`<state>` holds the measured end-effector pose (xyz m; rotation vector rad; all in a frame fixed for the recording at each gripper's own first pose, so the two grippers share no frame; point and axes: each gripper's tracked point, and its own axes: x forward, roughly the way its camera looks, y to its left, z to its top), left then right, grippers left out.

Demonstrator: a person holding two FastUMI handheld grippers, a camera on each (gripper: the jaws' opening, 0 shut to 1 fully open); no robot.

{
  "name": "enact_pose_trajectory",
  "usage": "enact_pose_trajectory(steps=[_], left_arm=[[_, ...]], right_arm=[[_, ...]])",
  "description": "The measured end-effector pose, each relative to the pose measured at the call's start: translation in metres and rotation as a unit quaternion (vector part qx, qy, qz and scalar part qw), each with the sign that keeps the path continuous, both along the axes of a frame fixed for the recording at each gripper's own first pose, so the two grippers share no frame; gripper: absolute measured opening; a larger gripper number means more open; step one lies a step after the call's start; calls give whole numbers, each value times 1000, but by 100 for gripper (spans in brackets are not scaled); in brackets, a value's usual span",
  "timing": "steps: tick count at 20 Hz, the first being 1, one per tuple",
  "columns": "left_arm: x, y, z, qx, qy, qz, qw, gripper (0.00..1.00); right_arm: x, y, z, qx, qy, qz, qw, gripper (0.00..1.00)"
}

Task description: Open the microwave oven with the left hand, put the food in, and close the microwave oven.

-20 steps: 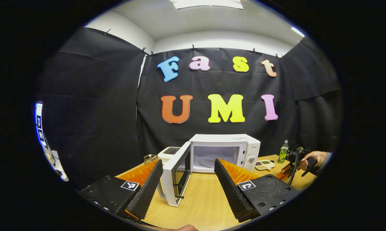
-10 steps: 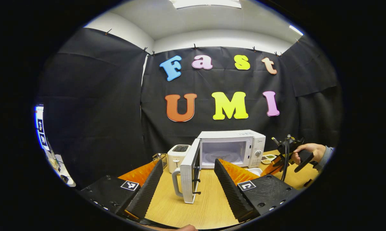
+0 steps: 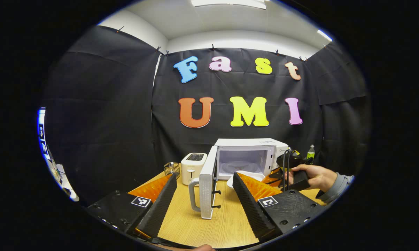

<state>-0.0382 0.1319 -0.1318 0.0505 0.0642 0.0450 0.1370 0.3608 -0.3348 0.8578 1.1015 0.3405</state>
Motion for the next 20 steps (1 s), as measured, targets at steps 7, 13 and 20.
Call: enact_pose_trajectory(steps=[7, 13, 20], left_arm=[[15, 9, -8, 13, -2, 8, 1000, 95], [24, 12, -8, 3, -4, 10, 1000, 96], [35, 10, -4, -14, -8, 9, 1000, 95]], right_arm=[[80, 38, 7, 93, -53, -174, 979, 4], [156, 35, 6, 135, -126, -308, 933, 5], [195, 49, -16, 125, -175, -312, 926, 14]])
